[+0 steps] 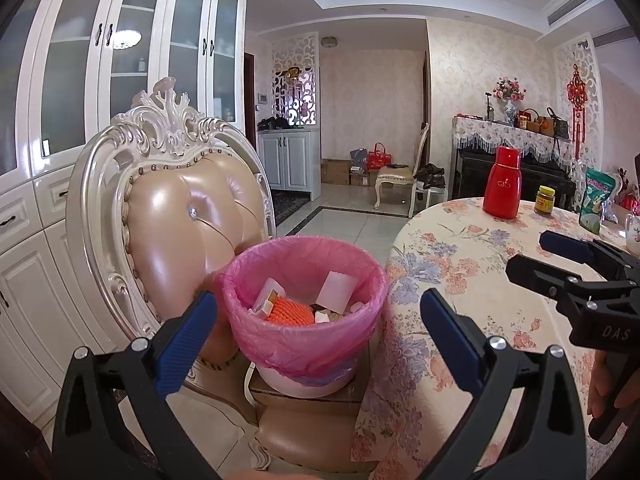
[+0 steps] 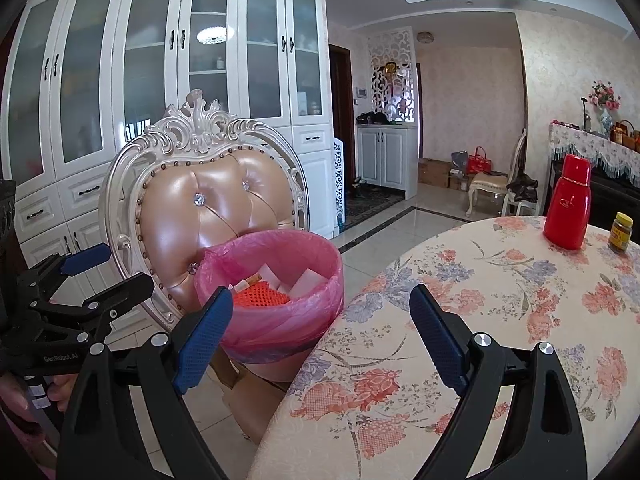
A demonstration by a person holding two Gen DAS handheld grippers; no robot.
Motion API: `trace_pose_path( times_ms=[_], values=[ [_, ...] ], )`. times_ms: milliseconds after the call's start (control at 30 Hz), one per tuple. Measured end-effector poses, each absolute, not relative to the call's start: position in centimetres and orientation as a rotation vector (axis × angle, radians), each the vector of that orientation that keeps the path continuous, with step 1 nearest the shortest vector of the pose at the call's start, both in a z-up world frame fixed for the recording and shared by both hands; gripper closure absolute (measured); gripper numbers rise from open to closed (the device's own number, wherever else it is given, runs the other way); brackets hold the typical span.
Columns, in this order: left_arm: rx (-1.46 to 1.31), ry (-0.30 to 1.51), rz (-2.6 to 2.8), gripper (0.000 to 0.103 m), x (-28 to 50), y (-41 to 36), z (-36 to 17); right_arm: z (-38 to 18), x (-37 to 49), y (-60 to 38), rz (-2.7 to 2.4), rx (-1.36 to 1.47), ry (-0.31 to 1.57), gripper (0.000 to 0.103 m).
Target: Collect trash
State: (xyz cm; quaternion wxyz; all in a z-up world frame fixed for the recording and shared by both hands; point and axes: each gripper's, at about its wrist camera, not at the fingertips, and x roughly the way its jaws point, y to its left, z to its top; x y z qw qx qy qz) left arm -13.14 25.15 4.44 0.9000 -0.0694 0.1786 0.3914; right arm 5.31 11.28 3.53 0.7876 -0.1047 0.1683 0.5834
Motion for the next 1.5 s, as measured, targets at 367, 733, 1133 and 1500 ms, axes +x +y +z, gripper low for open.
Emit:
trace_pose_path(
  times_ms=[367,733,1133,1500],
  values=[
    [-0.144,0.373,0.808,0.005,-13.18,25.24,4.27,3.45,5.2,11.37,1.26,-0.226,0.363,0.018],
    [-0.146,0.373,0.795,0.005,-13.15,25.24,4.44,3.4,5.4,11.35,1.255,-0.229,0.365,0.018],
    [-0.146,0.374,0.794,0.005,-13.19,25.26,4.45,3.18,5.64,11.63,1.252,-0.231,0.371,0.018],
    [-0.145,0.376,0.803,0.005,-13.37,25.42,4.3,2.88,5.49,11.67,1.261,-0.237,0.374,0.018]
  ],
)
